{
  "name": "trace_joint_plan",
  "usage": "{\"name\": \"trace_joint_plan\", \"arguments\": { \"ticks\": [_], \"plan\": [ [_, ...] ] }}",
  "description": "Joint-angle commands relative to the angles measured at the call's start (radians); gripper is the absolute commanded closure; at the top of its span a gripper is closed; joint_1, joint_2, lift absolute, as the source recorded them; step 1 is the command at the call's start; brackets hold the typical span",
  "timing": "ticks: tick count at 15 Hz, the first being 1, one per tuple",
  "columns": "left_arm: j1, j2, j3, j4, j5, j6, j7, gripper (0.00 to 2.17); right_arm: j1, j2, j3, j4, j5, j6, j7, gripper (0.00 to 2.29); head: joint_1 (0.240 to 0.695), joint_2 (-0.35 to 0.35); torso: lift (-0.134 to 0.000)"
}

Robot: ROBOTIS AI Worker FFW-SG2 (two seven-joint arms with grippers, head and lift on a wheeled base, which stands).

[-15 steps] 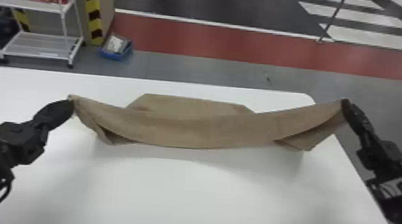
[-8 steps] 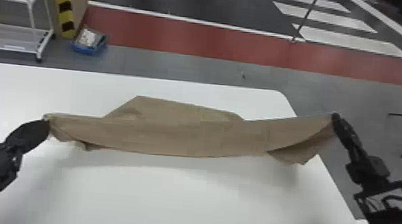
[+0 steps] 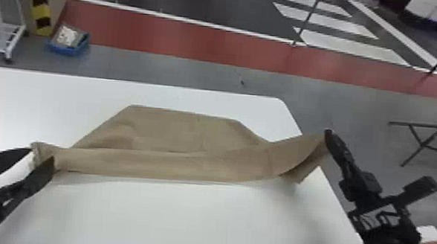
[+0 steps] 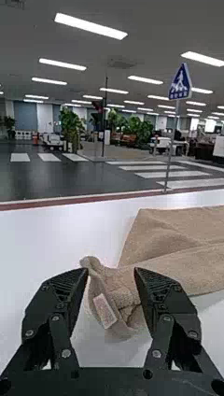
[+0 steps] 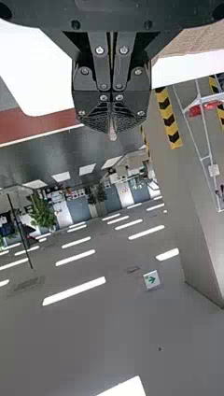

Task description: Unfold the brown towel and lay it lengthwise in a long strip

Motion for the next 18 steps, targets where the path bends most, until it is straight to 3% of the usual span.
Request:
{"name": "trace_joint_plan", "arguments": {
  "ticks": [1,8,13,18],
  "plan": [
    [0.004,-0.002,-0.004,-0.009,0.0,0.002,0.017,0.13,0.0,0.005,-0.001,0.001,0.012,-0.006,-0.001,1.67,0.695,-0.327,-0.123],
    [-0.096,-0.034,-0.018,0.071,-0.014,0.024,0.14,0.14,0.0,0.003,-0.01,0.015,0.018,-0.012,0.002,1.67,0.695,-0.316,-0.123],
    [-0.085,-0.026,0.02,0.022,0.012,0.094,0.126,0.54,-0.002,-0.005,-0.03,0.041,0.022,-0.024,0.008,1.67,0.695,-0.291,-0.123],
    [-0.032,-0.022,0.057,-0.076,0.052,0.226,0.06,0.54,-0.015,-0.005,-0.024,0.052,0.027,-0.024,0.001,1.67,0.695,-0.314,-0.123]
  ]
}}
